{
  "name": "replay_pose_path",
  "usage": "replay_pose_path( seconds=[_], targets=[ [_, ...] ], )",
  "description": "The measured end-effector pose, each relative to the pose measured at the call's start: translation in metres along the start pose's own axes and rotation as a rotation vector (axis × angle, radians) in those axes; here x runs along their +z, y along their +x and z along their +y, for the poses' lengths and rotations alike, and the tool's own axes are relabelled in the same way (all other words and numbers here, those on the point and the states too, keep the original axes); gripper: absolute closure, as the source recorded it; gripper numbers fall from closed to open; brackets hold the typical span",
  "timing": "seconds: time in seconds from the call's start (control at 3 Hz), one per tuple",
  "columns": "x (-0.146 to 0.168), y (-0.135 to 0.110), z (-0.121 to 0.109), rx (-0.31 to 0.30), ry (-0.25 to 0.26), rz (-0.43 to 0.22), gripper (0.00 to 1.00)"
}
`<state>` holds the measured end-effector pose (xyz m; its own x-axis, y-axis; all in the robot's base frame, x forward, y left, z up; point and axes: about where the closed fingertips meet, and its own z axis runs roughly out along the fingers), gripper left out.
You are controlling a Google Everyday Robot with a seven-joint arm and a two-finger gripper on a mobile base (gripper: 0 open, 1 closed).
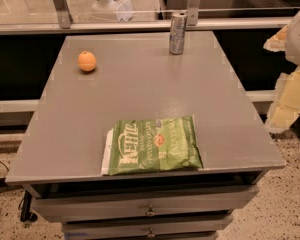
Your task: Move redbull can near green jalapeno chip bag
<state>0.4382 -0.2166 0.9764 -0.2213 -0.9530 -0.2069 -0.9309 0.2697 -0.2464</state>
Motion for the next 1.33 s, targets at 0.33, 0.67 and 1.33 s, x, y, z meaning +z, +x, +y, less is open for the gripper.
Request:
replay_pose_path(
  seconds=[0.33,0.67,1.33],
  targets=[
    [0.000,0.000,0.000,0.000,0.000,0.000,0.00],
    [0.000,-0.002,-0.002,0.007,0.015,-0.018,0.00],
    [0.047,-0.018,-0.053,0.056,0.109,-0.179,0.00]
  ],
)
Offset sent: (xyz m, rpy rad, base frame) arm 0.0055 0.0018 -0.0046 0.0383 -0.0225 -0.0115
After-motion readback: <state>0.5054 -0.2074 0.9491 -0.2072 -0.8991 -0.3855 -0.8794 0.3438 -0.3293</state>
